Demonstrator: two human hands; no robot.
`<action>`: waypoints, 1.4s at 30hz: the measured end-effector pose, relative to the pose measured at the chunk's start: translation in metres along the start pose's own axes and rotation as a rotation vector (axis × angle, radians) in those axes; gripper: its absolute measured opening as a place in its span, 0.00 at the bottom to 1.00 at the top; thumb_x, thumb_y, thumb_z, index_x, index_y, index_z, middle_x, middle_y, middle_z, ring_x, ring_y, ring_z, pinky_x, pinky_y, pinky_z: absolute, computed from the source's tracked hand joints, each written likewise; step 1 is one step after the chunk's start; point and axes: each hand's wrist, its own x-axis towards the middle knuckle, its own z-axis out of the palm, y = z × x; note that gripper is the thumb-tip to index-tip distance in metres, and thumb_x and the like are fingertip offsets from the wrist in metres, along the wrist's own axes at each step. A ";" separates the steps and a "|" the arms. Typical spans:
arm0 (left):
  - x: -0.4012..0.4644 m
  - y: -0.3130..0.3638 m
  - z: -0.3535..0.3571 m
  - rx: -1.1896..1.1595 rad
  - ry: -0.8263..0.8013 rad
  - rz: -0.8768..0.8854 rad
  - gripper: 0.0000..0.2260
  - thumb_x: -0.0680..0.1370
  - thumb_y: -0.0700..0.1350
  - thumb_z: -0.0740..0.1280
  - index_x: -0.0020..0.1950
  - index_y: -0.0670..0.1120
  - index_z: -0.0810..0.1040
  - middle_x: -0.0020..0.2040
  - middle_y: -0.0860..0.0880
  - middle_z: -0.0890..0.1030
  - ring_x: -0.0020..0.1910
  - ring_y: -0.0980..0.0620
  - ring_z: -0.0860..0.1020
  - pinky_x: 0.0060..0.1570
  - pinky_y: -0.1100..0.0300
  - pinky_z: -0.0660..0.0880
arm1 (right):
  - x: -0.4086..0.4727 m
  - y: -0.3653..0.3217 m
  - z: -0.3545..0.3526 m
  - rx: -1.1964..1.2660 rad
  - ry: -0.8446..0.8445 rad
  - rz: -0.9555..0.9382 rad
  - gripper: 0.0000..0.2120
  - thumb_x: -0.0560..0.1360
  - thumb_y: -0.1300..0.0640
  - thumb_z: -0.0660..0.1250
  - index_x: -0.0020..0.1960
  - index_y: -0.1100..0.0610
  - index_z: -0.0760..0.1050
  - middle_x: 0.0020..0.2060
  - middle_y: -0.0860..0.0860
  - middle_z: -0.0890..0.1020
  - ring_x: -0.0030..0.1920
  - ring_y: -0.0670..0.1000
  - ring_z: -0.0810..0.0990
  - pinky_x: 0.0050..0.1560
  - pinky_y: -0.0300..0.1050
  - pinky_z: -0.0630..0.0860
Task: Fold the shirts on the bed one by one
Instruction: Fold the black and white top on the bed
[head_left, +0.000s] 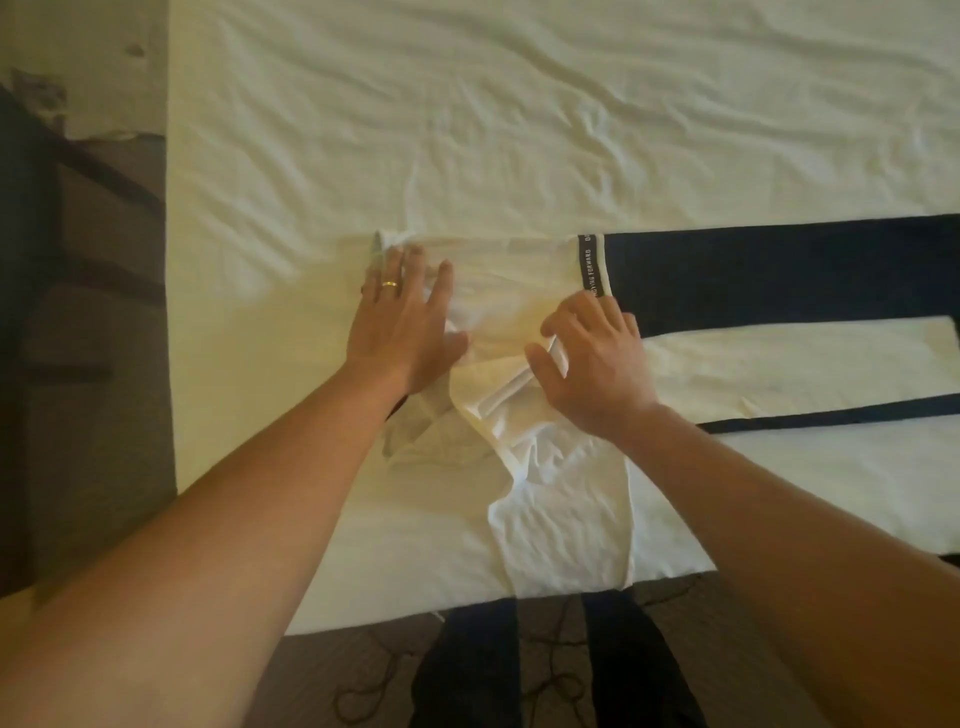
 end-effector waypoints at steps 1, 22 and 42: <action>-0.006 0.005 -0.001 -0.013 0.052 0.026 0.34 0.80 0.60 0.59 0.82 0.47 0.54 0.83 0.39 0.50 0.82 0.39 0.48 0.78 0.42 0.50 | -0.013 -0.012 -0.003 0.089 0.037 0.016 0.15 0.78 0.43 0.62 0.43 0.54 0.74 0.42 0.50 0.77 0.42 0.53 0.75 0.43 0.47 0.71; -0.026 0.044 -0.006 -0.253 -0.122 -0.119 0.24 0.84 0.59 0.51 0.78 0.53 0.63 0.83 0.50 0.54 0.82 0.47 0.51 0.76 0.40 0.55 | 0.005 0.058 -0.114 0.337 -0.604 0.724 0.09 0.76 0.66 0.59 0.45 0.60 0.78 0.43 0.57 0.80 0.41 0.54 0.78 0.40 0.46 0.76; 0.020 0.138 -0.017 -0.262 -0.015 -0.274 0.23 0.81 0.59 0.59 0.72 0.49 0.73 0.69 0.43 0.71 0.66 0.38 0.72 0.66 0.43 0.66 | -0.099 0.071 -0.037 -0.013 -0.605 0.104 0.24 0.76 0.47 0.67 0.68 0.51 0.66 0.66 0.51 0.68 0.66 0.56 0.69 0.67 0.55 0.72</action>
